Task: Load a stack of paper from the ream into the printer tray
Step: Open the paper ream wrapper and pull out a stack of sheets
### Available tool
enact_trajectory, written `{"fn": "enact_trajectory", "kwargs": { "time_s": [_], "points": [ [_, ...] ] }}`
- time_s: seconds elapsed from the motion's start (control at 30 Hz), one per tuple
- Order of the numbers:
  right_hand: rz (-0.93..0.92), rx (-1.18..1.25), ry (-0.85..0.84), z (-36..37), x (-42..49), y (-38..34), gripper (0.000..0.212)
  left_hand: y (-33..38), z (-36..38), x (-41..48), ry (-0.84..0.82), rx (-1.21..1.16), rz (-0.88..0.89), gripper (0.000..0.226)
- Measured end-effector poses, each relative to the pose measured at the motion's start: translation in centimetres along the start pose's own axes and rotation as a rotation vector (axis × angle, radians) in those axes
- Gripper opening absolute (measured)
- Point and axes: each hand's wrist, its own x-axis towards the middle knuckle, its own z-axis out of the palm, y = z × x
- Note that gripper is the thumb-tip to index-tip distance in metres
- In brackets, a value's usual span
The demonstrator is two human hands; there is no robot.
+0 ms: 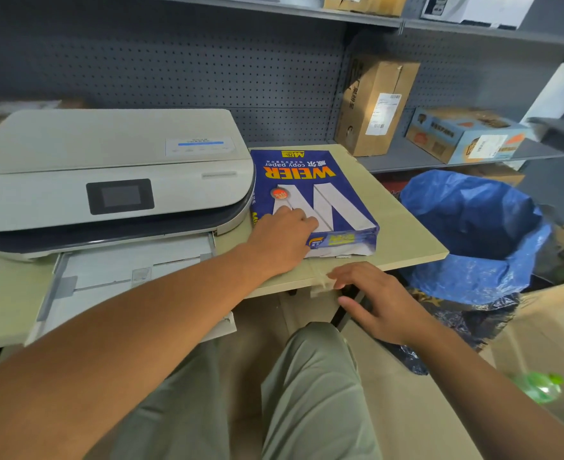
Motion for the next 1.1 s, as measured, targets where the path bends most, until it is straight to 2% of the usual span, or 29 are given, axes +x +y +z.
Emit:
{"fn": "enact_trajectory", "kwargs": {
  "time_s": [0.13, 0.27, 0.43, 0.7, 0.83, 0.93, 1.1],
  "points": [
    [0.053, 0.033, 0.068, -0.4, 0.1, -0.2, 0.031, -0.8, -0.3, -0.7, 0.037, -0.061, 0.076, 0.045],
    [0.11, 0.085, 0.229, -1.0, 1.5, -0.3, 0.033, -1.9, -1.4, -1.5, 0.026, 0.095, 0.153, 0.033],
    [0.22, 0.102, 0.346, -1.4, 4.1, 0.0, 0.024, -1.8, -1.5, -2.0, 0.044, 0.24, 0.203, 0.039],
    [0.321, 0.009, 0.203, -1.2, 6.3, 0.6, 0.024, -1.4, -1.2, -2.0, 0.085, 0.274, 0.17, 0.041],
    [0.346, -0.014, 0.148, -1.2, 5.9, 0.5, 0.038, -1.1, -1.6, -2.1, 0.158, 0.208, 0.133, 0.038],
    [0.362, -0.015, 0.105, -1.1, 5.6, 0.4, 0.029, -1.1, -1.9, -2.0, 0.191, 0.146, 0.113, 0.033],
    [0.367, -0.038, 0.051, -0.8, 5.5, 0.5, 0.031, -1.6, -1.9, -2.0, 0.261, 0.071, 0.005, 0.021]
  ]
}}
